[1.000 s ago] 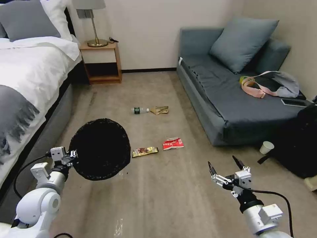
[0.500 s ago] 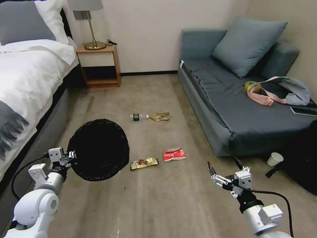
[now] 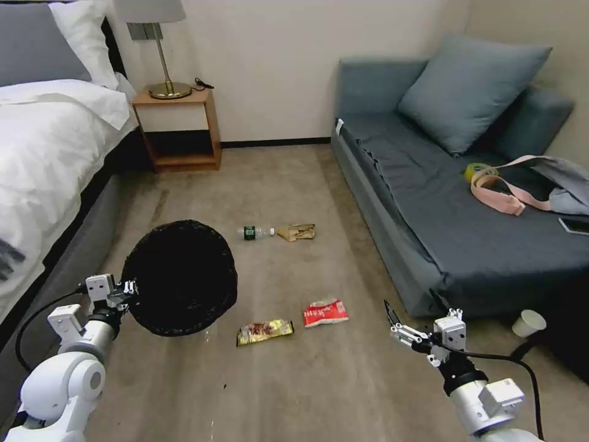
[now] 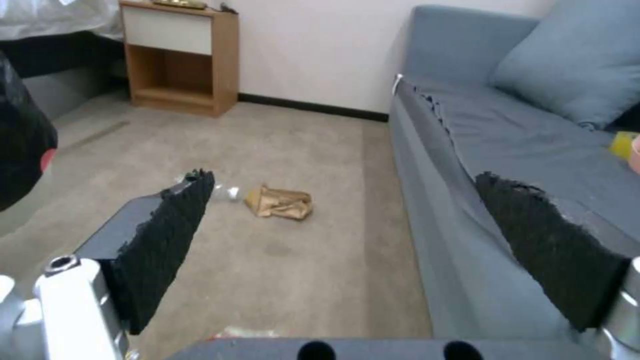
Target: Pick up the trash bin, then pick up the garbage on the floor and place it into the trash bin.
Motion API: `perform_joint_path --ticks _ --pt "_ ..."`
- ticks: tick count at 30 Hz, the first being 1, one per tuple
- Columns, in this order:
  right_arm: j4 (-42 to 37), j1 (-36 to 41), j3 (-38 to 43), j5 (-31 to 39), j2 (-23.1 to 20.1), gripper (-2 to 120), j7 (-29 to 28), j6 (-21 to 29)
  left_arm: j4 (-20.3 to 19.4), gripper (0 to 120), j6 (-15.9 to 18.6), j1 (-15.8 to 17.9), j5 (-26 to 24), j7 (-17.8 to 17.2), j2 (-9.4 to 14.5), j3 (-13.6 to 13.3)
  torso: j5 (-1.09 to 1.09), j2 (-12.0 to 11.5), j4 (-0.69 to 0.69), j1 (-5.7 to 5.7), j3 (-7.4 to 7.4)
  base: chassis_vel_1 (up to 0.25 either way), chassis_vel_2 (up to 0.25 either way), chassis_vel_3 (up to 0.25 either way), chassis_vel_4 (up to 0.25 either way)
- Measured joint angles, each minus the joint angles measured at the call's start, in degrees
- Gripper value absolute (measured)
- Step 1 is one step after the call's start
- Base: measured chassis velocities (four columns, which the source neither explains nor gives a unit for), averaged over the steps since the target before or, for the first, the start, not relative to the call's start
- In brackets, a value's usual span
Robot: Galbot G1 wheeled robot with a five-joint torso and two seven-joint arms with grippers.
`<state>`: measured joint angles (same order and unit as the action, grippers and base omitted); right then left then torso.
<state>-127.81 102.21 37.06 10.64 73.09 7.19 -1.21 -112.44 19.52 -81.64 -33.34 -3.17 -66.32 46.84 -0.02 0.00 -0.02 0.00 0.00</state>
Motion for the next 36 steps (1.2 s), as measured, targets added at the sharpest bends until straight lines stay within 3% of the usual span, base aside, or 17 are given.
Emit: perform_joint_path --ticks 6,11,16,19,20,25,30,34,36 --pt "0.8 -0.5 -0.5 -0.3 -0.4 100 0.2 -1.6 -0.4 1 -0.1 -0.6 0.0 0.4 -0.2 0.7 0.02 0.0 0.01 0.00 0.01 -0.190 0.207 0.200 -0.197" --pt "2.0 -2.2 -1.4 -0.4 -3.2 100 0.7 -2.7 -0.6 1 -0.1 -1.3 -0.4 0.9 0.1 1.3 0.01 0.0 0.02 0.01 0.01 -0.100 0.094 0.086 -0.107" --pt "2.5 -2.9 -0.8 0.5 -4.7 100 0.4 -2.0 1.6 1 -0.2 1.3 -0.6 1.0 2.0 -0.5 0.02 0.0 0.00 0.00 0.00 0.038 -0.009 -0.017 0.021" --pt "4.7 -5.8 -1.3 2.4 -11.1 100 0.1 -0.8 2.8 1 -1.0 2.0 -0.3 2.2 3.3 -0.9 0.02 0.0 0.00 0.00 0.00 0.000 0.000 0.000 0.000" --pt "4.7 -5.8 -1.3 2.4 -11.1 100 0.1 -0.8 2.8 1 -1.0 2.0 -0.3 2.2 3.3 -0.9 0.02 0.0 0.00 0.00 0.00 0.000 0.000 0.000 0.000" --pt "11.6 -15.2 -7.3 7.3 -21.7 100 -0.1 2.1 3.2 1 -2.7 0.5 0.9 4.1 3.7 1.3 0.03 0.0 0.03 0.00 0.00 0.000 0.000 0.000 0.000" --pt "15.9 -21.2 -12.8 10.7 -25.8 100 -0.3 3.6 2.9 1 -3.6 -0.6 1.8 5.1 3.6 2.5 0.02 0.0 0.03 0.00 0.01 0.000 0.000 0.000 0.000" --pt "21.2 -32.1 -24.4 15.3 -30.7 100 0.3 5.7 2.1 1 -4.1 -1.2 2.1 5.8 3.2 3.4 0.03 0.0 0.02 0.00 0.00 0.000 0.000 0.000 0.000" --pt "21.9 -33.9 -26.1 15.9 -31.2 100 0.6 6.0 2.0 1 -4.1 -1.1 2.1 5.8 3.2 3.4 0.03 0.0 0.01 0.00 0.01 0.000 0.000 0.000 0.000"
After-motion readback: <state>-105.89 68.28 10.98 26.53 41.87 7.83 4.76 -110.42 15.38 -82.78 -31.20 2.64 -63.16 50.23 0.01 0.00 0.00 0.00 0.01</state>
